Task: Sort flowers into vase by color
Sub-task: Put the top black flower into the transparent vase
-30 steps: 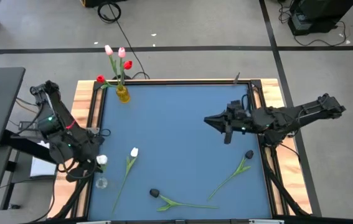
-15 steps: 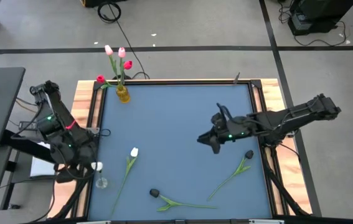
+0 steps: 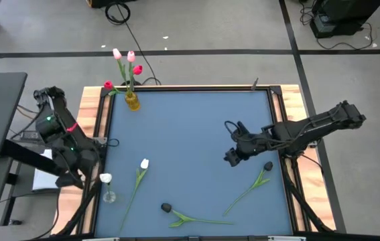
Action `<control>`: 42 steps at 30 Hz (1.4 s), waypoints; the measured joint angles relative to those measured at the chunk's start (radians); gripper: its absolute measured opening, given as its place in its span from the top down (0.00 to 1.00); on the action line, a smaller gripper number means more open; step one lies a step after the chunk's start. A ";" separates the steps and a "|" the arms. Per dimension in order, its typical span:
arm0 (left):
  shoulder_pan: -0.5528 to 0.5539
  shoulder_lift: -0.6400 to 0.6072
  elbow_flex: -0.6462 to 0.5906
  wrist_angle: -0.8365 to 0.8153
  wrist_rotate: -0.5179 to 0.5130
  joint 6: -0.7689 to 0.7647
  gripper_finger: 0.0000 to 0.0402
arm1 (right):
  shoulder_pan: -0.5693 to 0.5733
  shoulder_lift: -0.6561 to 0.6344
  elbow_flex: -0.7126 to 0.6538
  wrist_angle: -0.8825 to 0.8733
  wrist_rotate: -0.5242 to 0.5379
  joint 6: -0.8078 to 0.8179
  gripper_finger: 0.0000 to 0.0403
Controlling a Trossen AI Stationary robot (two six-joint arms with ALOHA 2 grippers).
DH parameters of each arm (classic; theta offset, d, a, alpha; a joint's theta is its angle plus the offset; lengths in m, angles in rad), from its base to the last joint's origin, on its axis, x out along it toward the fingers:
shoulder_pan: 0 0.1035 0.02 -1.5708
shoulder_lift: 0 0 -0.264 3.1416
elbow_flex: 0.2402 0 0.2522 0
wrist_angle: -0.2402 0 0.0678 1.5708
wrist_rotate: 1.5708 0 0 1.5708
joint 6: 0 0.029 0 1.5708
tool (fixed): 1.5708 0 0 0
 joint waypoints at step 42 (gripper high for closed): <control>0.218 0.202 0.265 0.034 -1.168 0.031 0.29 | 0.317 0.178 -0.265 -0.352 -0.173 1.039 0.73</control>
